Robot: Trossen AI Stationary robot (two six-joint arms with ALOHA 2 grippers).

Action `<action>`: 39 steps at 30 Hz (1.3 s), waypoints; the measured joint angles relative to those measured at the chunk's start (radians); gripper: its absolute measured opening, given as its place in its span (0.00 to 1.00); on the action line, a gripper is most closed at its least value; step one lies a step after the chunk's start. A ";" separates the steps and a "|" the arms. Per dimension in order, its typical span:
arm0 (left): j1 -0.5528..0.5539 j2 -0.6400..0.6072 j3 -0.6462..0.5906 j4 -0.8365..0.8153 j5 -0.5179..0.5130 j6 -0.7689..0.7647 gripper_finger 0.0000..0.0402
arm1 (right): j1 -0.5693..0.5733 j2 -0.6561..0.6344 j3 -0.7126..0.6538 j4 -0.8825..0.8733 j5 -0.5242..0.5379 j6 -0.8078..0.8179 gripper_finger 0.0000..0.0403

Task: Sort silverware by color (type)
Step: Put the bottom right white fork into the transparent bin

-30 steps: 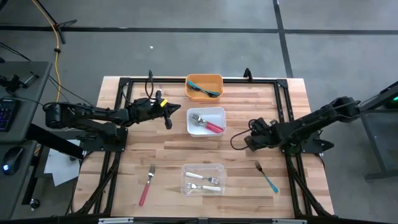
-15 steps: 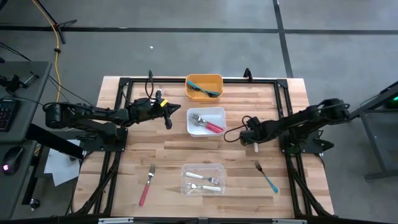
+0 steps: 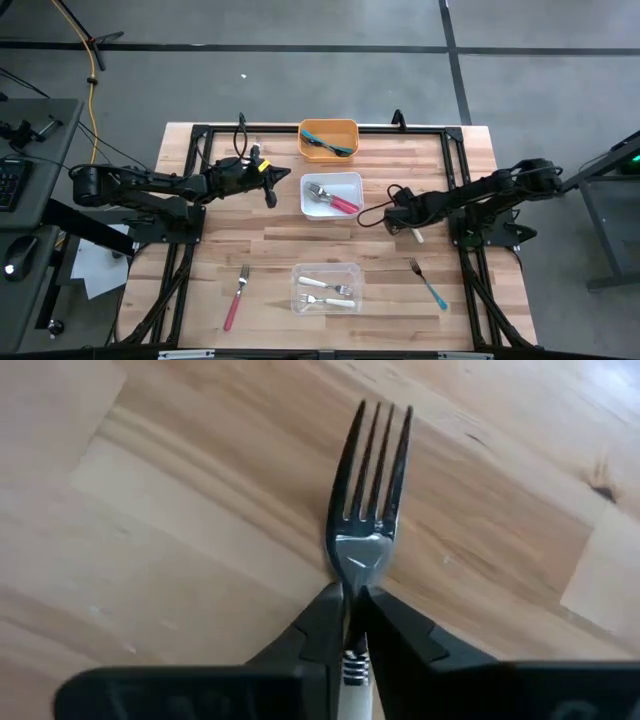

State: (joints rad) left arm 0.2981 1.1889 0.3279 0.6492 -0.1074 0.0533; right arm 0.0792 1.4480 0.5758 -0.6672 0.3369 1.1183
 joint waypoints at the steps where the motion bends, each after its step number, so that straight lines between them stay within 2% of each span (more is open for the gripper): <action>1: 0.000 0.000 0.000 0.000 0.000 0.000 0.00 | 0.000 -0.004 0.006 -0.015 -0.004 -0.020 0.10; 6: 0.000 0.000 0.000 -0.001 0.000 -0.001 0.00 | 0.001 -0.001 0.073 -0.129 -0.071 -0.102 0.16; 12: 0.000 0.000 0.000 -0.001 0.000 0.000 0.00 | -0.023 -0.003 0.063 -0.105 -0.138 -0.185 0.27; 20: 0.000 0.000 0.000 -0.007 0.000 -0.001 0.00 | -0.073 -0.008 0.026 -0.062 -0.190 -0.264 0.28; 24: 0.000 0.000 0.000 -0.008 0.000 -0.012 0.00 | -0.081 -0.008 0.025 -0.032 -0.233 -0.326 0.24; 32: 0.000 0.000 0.001 -0.008 0.000 -0.016 0.00 | -0.075 -0.005 0.029 -0.016 -0.258 -0.387 0.03; 36: 0.000 0.000 0.001 -0.008 0.000 -0.016 0.00 | -0.052 -0.001 0.066 -0.045 -0.256 -0.399 0.05; 39: 0.000 0.000 0.001 -0.009 0.000 -0.016 0.00 | -0.018 0.003 0.118 -0.056 -0.307 -0.430 0.05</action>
State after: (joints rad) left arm 0.2985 1.1889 0.3286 0.6406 -0.1074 0.0372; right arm 0.0611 1.4510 0.6940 -0.7234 0.0301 0.6884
